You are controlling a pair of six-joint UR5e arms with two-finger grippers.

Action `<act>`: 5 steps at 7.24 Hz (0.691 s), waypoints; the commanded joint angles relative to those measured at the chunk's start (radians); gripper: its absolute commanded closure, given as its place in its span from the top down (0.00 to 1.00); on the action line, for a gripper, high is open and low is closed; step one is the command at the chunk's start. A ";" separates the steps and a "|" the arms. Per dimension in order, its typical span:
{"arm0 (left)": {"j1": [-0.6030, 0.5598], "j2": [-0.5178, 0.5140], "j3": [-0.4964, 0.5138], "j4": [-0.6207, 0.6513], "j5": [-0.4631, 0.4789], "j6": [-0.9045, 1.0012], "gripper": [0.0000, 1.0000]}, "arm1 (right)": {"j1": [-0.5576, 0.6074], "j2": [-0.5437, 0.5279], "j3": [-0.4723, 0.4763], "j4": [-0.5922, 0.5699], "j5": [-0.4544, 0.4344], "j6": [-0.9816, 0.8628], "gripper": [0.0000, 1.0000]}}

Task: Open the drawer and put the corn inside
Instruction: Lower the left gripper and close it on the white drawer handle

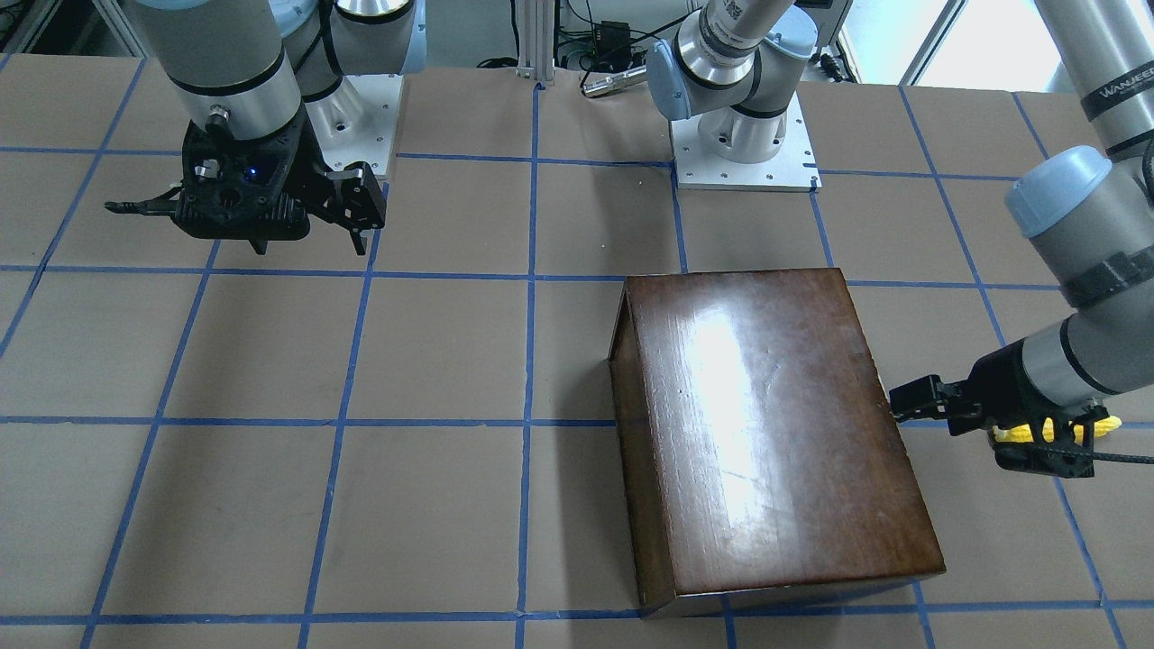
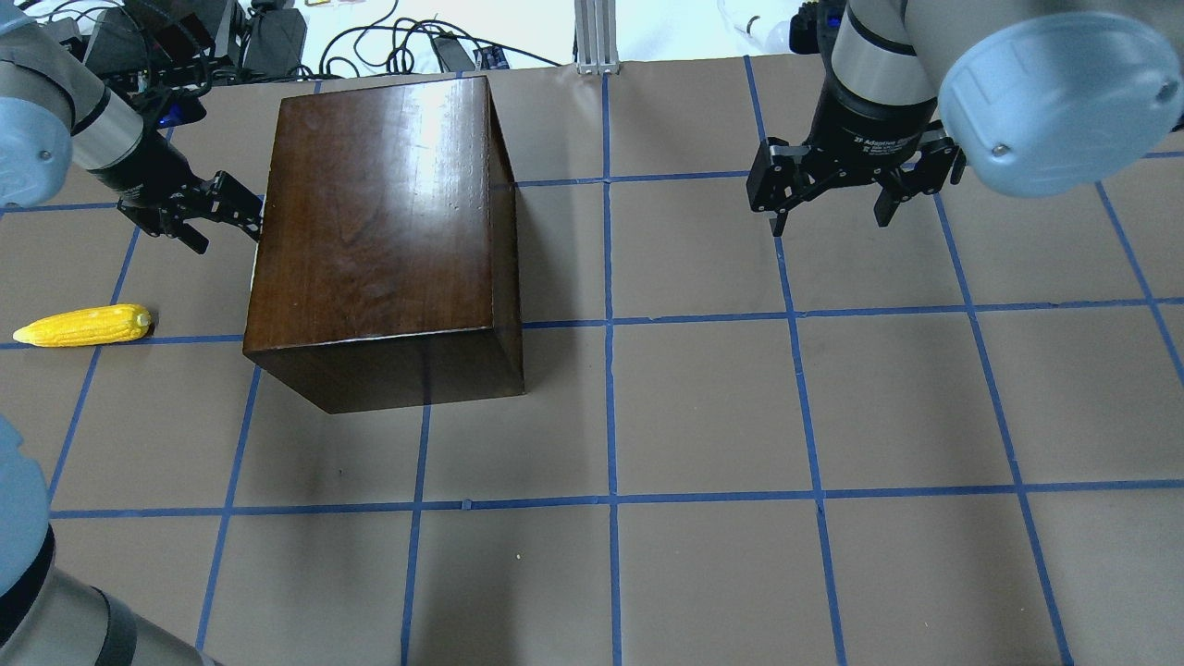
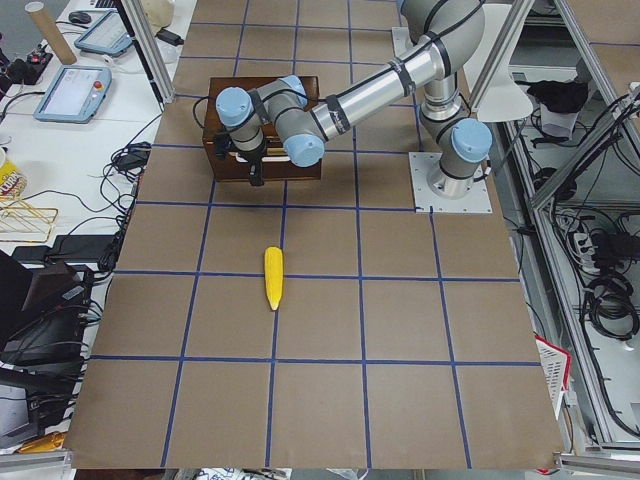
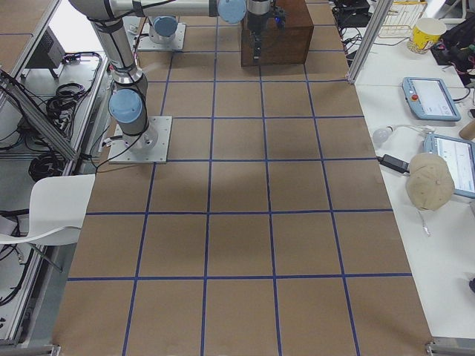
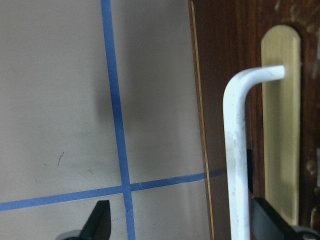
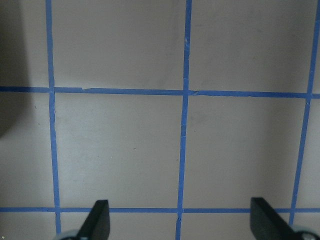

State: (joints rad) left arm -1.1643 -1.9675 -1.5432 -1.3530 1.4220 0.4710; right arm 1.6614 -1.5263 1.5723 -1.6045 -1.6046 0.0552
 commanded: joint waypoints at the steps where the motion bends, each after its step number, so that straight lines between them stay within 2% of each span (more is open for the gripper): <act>1: 0.002 -0.007 -0.002 0.000 -0.026 0.000 1.00 | 0.000 0.000 0.000 0.000 0.000 0.000 1.00; 5: 0.021 -0.014 -0.002 0.000 -0.029 0.005 1.00 | 0.000 0.000 0.000 0.000 0.000 0.000 1.00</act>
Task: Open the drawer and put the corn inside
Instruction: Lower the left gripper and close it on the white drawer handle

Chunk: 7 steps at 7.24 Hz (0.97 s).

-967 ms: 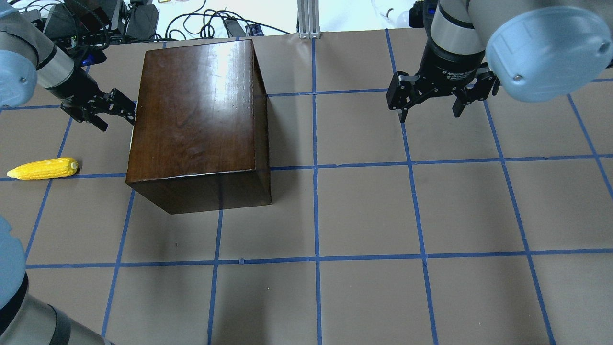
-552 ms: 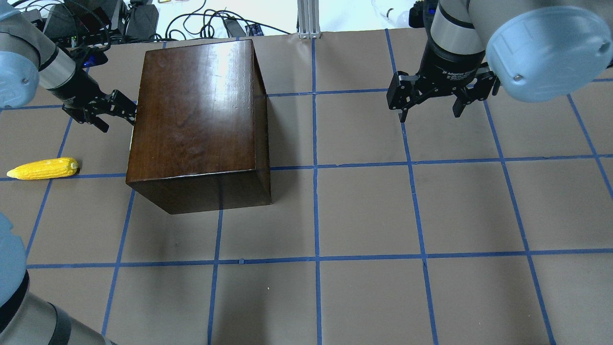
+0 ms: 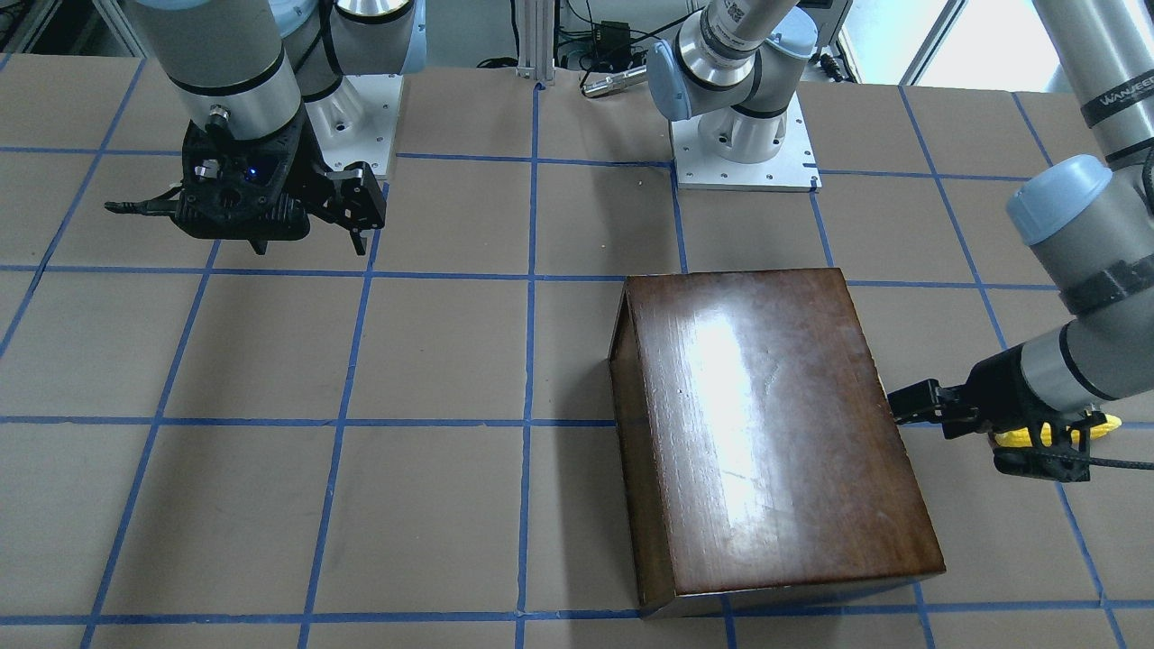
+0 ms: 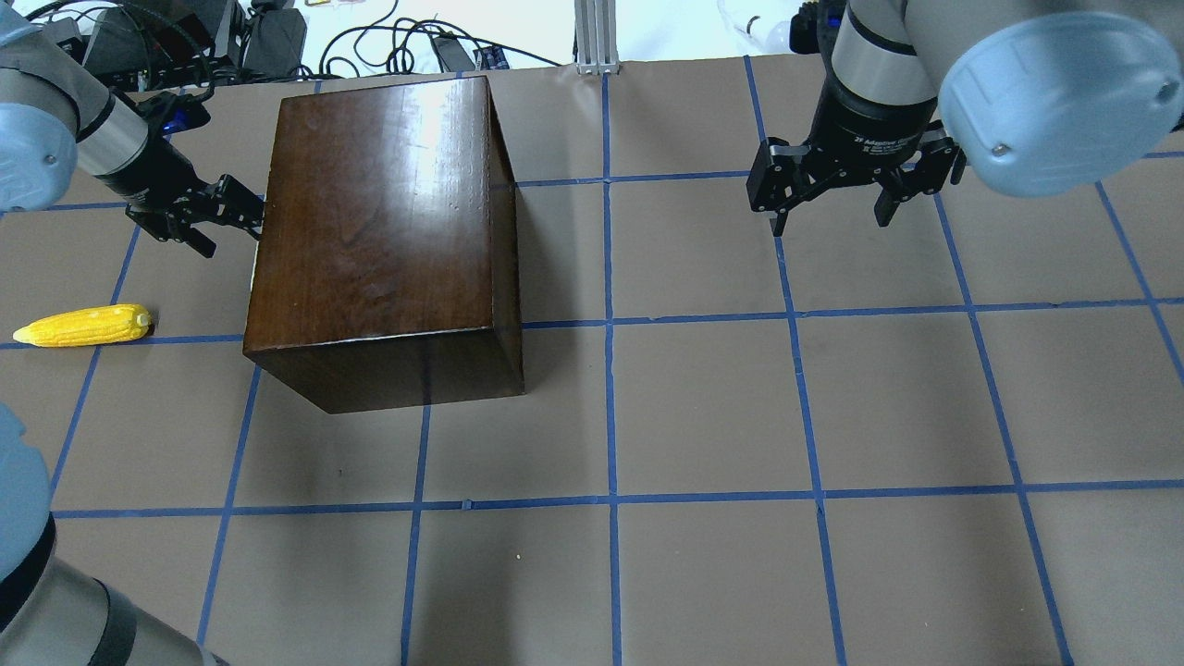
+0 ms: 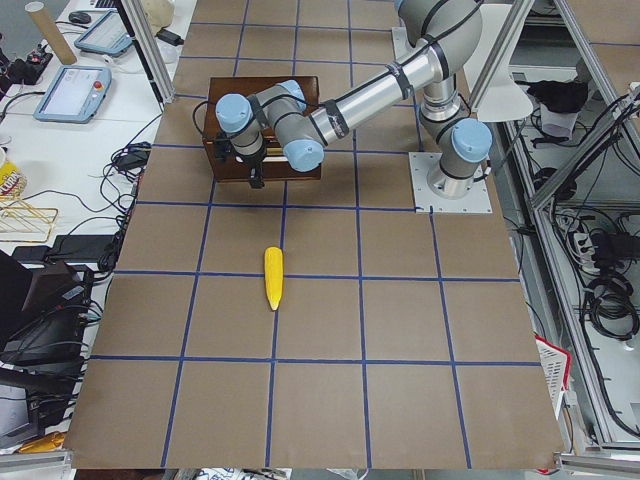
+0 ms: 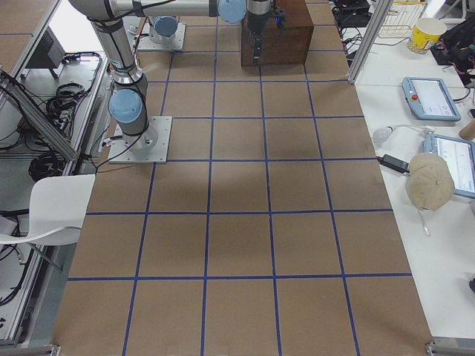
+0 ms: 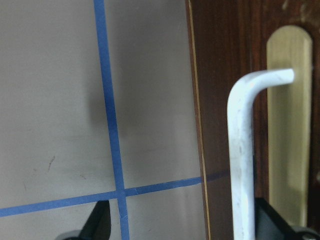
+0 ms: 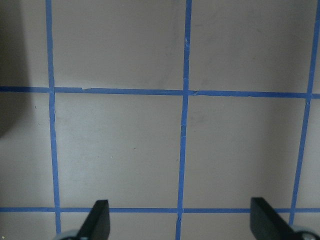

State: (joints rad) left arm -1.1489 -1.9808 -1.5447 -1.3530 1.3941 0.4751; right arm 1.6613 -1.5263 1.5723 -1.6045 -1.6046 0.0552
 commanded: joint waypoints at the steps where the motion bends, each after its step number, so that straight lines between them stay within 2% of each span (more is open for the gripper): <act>1: 0.006 -0.001 0.000 0.000 -0.001 0.000 1.00 | 0.000 0.000 0.000 0.000 0.000 0.000 1.00; 7: 0.011 -0.003 0.002 0.018 0.003 0.002 1.00 | 0.000 0.000 0.000 0.000 0.000 0.000 1.00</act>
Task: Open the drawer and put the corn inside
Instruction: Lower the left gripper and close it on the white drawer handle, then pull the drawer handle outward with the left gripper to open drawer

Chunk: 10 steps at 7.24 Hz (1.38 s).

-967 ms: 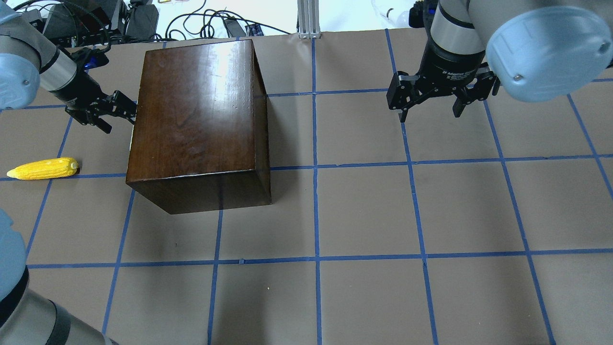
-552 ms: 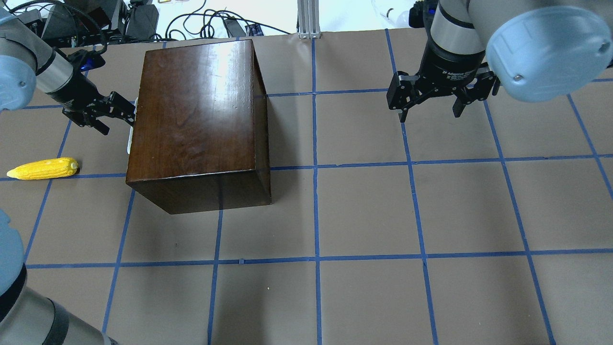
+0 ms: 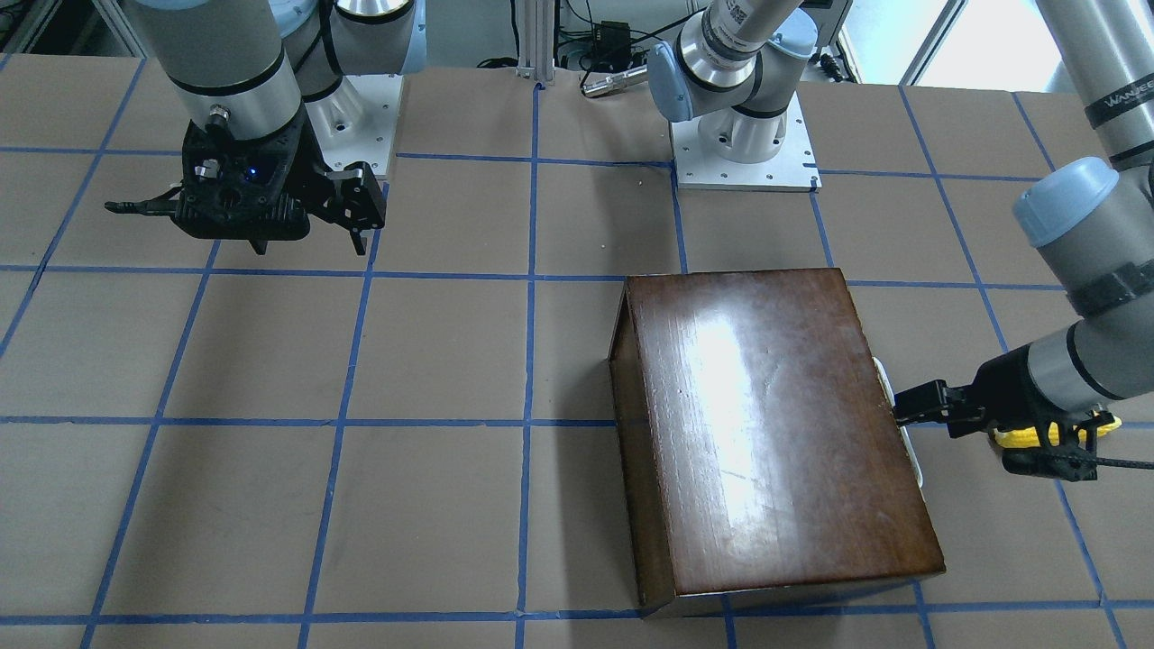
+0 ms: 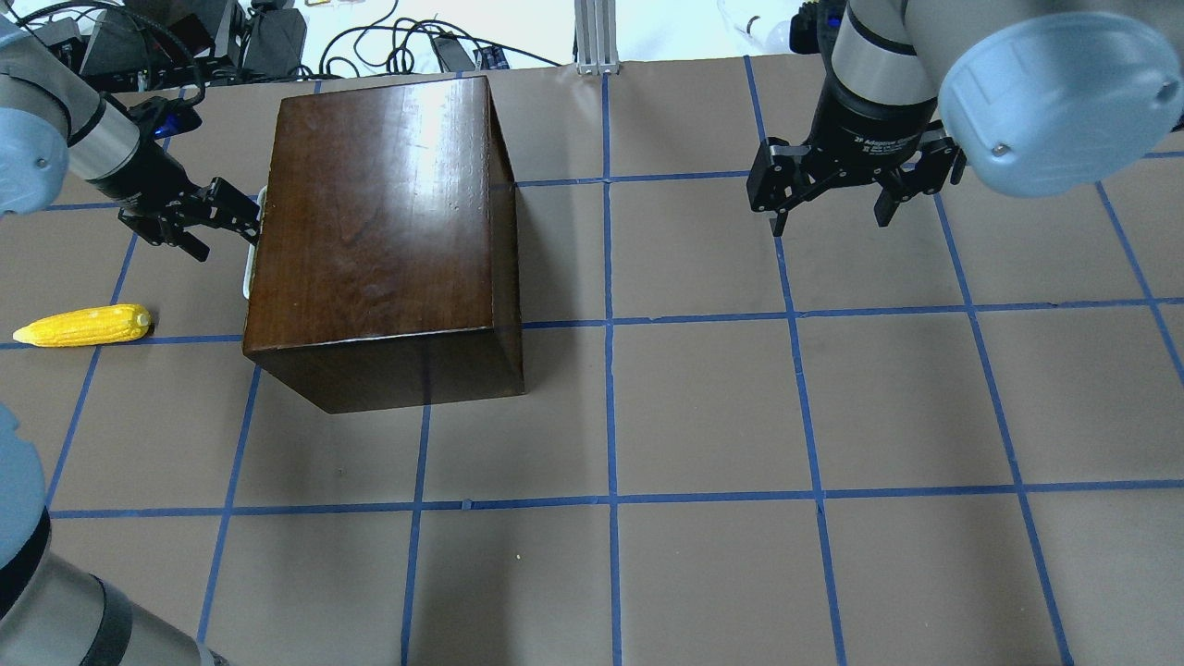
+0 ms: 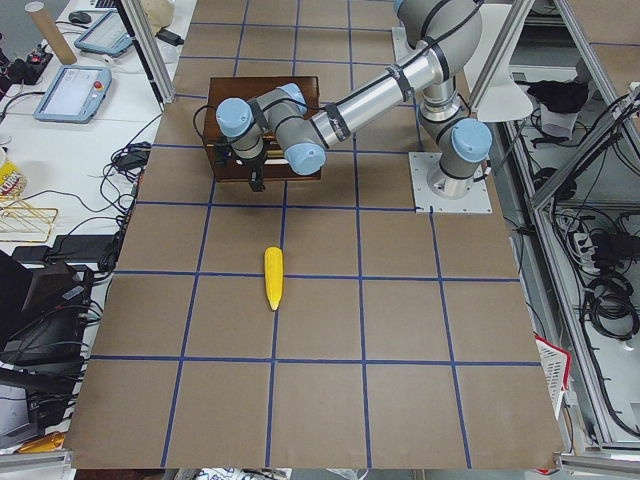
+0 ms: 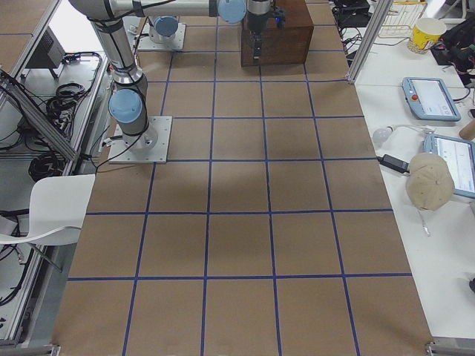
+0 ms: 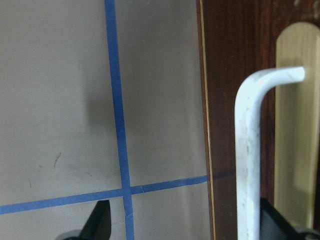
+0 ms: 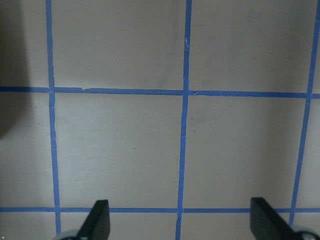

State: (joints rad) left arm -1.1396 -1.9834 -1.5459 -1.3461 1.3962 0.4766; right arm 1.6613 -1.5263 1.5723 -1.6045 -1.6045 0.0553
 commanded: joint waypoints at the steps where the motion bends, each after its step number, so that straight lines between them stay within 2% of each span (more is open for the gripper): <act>1: 0.007 -0.003 0.001 0.018 0.001 0.000 1.00 | 0.000 0.000 0.000 0.000 0.000 0.000 1.00; 10: 0.080 -0.031 0.012 0.036 0.001 0.030 1.00 | 0.000 0.000 0.000 0.000 0.000 0.000 1.00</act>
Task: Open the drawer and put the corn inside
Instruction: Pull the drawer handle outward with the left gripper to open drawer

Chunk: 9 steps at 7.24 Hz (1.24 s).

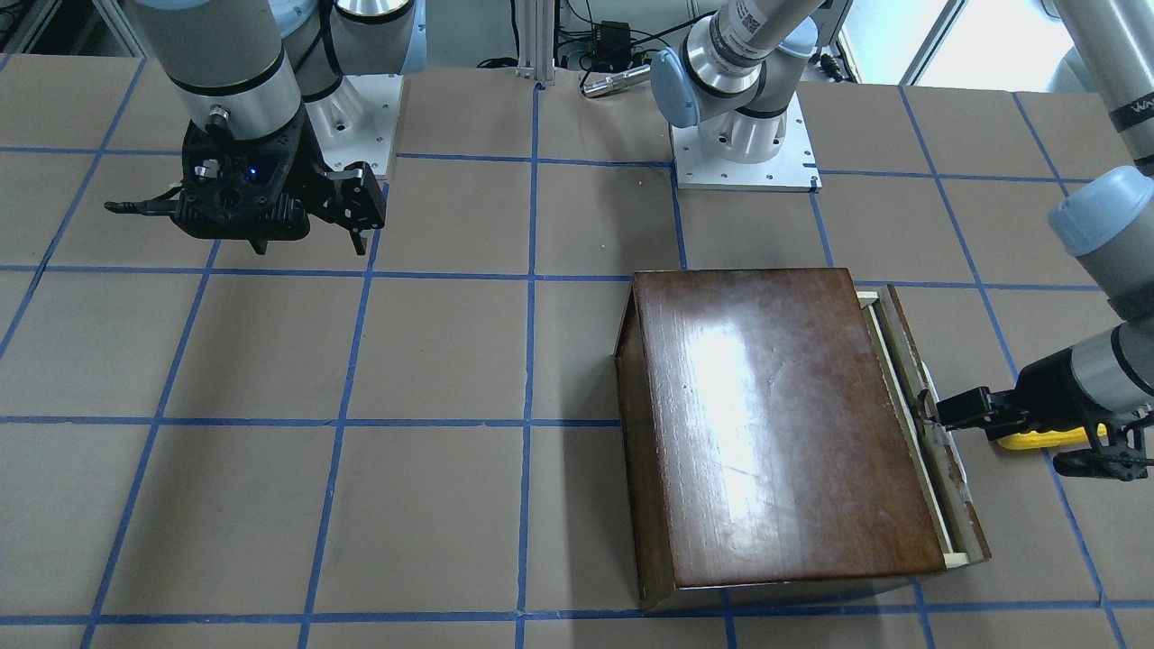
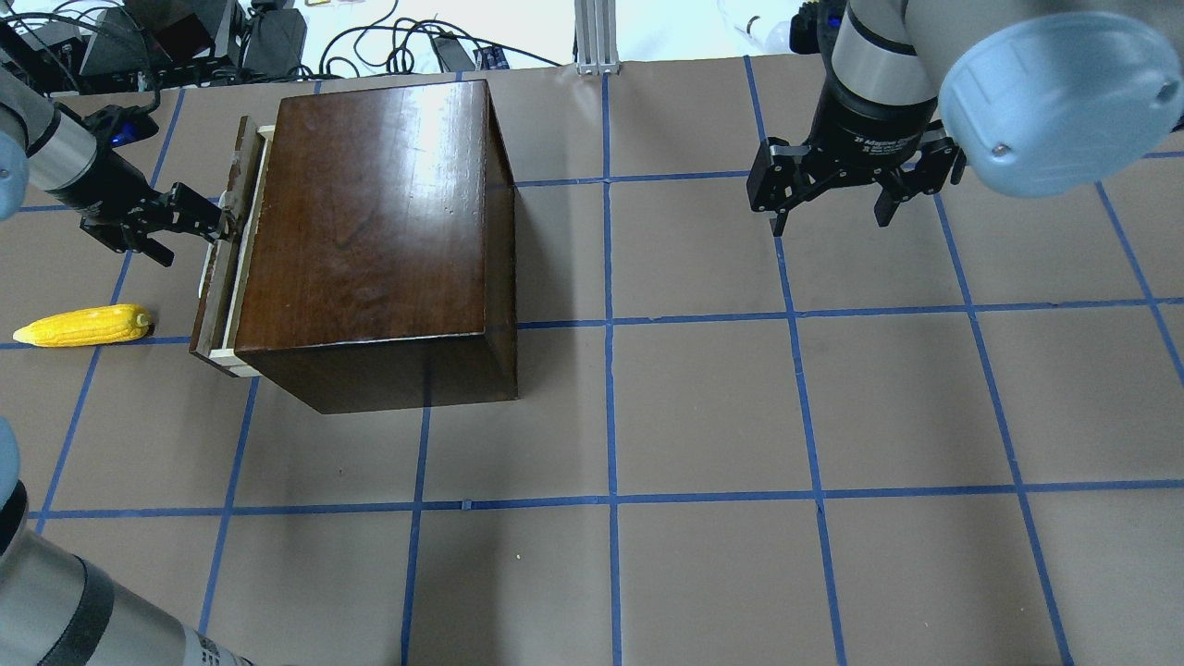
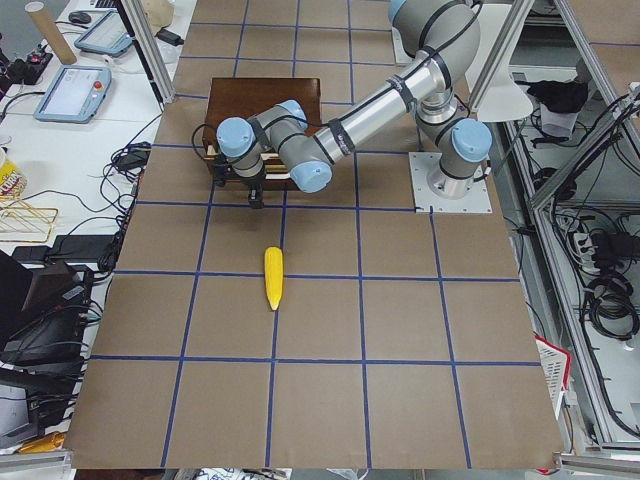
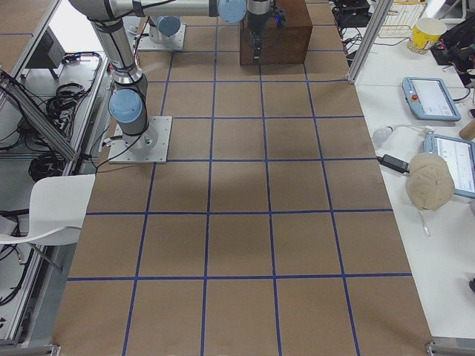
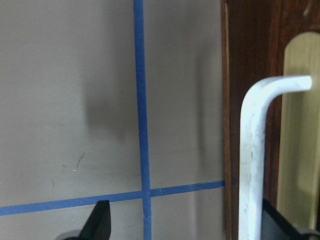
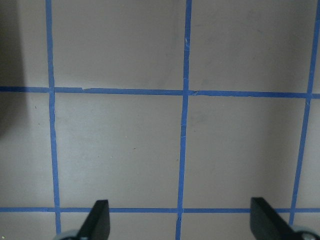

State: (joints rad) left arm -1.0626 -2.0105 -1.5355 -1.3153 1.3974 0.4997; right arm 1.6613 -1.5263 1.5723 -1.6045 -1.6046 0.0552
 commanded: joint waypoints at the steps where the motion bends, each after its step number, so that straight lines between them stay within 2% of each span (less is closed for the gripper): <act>1: 0.003 -0.005 0.002 0.011 0.003 0.007 1.00 | 0.000 0.000 0.000 0.000 0.000 0.000 1.00; 3: 0.053 -0.014 0.003 0.019 0.000 0.043 1.00 | 0.000 0.000 0.000 0.000 0.000 0.000 1.00; 9: 0.107 -0.016 0.023 0.019 0.005 0.091 1.00 | 0.000 0.000 0.000 0.000 0.000 0.000 1.00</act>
State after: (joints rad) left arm -0.9694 -2.0263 -1.5231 -1.2962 1.4006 0.5756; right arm 1.6613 -1.5263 1.5723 -1.6045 -1.6045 0.0552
